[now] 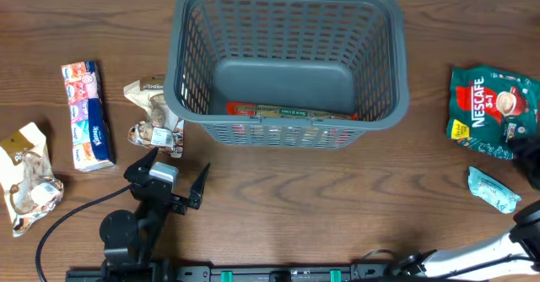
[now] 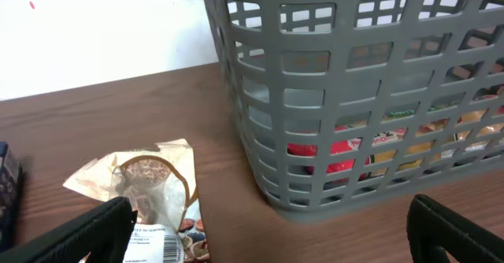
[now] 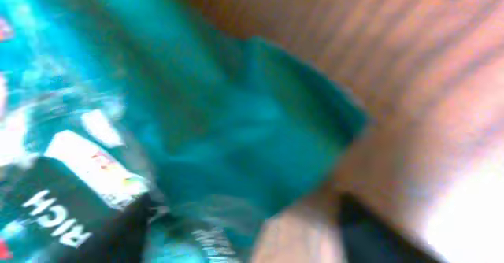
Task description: Pack container
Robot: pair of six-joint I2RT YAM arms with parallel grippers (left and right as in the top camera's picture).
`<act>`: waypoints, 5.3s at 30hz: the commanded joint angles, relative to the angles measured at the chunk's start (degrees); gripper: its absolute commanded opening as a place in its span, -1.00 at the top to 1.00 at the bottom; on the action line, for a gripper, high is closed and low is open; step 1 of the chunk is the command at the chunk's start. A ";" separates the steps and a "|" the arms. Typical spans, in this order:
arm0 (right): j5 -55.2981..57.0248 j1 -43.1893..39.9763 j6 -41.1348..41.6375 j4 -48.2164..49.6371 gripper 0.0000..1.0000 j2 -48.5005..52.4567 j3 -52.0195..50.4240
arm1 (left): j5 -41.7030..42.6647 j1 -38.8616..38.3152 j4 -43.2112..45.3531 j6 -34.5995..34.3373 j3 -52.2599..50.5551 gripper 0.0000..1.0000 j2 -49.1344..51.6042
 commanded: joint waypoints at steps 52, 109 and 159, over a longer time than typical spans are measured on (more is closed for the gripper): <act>-19.93 -3.61 -12.17 4.24 -0.99 1.81 -0.02 | 0.74 -0.13 -0.39 0.96 -1.33 -0.97 -0.02; -22.67 4.83 -7.87 10.62 0.97 2.43 -4.07 | 0.76 -0.13 -0.39 0.96 -1.33 -0.97 -0.02; -7.63 6.99 -0.87 8.11 -0.98 -6.47 -2.05 | 0.74 -0.13 -0.39 0.96 -1.33 -0.97 -0.02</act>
